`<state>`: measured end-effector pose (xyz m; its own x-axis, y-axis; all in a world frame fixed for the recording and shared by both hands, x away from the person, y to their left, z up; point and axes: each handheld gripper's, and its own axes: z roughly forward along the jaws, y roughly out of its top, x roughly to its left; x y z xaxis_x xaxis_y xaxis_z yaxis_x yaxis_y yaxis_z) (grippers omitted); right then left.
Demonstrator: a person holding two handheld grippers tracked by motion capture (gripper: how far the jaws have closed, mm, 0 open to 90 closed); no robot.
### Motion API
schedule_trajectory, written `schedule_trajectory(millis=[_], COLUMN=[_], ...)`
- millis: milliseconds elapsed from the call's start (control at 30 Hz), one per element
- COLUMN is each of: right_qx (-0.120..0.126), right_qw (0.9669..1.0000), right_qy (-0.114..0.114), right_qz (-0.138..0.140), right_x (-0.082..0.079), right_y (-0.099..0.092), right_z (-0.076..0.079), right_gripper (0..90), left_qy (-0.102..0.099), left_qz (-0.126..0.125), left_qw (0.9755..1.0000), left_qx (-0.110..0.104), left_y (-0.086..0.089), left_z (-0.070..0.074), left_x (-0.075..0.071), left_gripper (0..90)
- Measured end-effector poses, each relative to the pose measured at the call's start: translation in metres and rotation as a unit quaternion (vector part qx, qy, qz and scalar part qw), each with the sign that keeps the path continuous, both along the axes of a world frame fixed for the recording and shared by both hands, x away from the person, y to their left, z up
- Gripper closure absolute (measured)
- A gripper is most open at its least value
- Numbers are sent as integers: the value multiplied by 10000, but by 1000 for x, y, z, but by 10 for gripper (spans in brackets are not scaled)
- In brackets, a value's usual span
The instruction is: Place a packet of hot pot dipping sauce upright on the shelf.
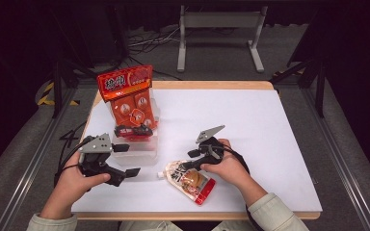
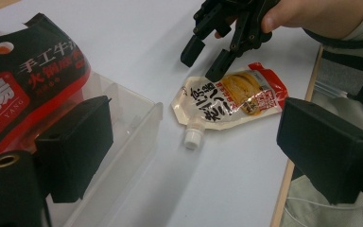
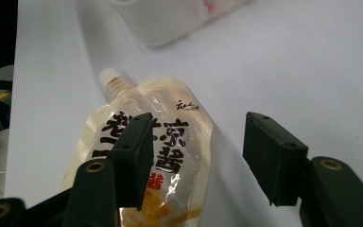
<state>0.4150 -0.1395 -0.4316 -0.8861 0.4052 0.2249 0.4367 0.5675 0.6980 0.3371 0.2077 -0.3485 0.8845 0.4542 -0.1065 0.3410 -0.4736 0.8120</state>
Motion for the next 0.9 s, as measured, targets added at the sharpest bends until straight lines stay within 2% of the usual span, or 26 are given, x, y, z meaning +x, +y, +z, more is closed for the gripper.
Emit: schedule_trajectory(millis=[333, 500, 633, 700, 800, 867, 900], right_qx=[-153, -251, -437, -436, -457, -520, -520], right_qw=[9998, 9997, 9987, 9987, 9984, 9979, 9979], right_qy=[101, -3, -277, -267, -291, -331, -331], right_qz=[58, 15, 14, 69, 130, 174, 174], right_x=[0, -3, -6, -7, -8, -9, -9], right_y=[11, 16, 18, 18, 19, 18, 18], right_z=[-9, -10, -9, -9, -9, -8, -8], right_gripper=[435, 446, 543, 618, 654, 727, 727], left_qy=[35, 62, 53, 65, 57, 84, 84], left_qz=[67, 62, 37, 27, 24, 12, 12], left_qw=[10000, 10000, 10000, 10000, 10000, 10000, 10000], left_qx=[-33, -38, -35, -43, -39, -30, -30], left_y=[1, 1, -2, -3, -3, -3, -3], left_z=[-2, -3, -3, -4, -4, -5, -5], left_x=[-1, -1, 0, 0, 1, 1, 1], left_gripper=[118, 116, 115, 115, 115, 115, 115])
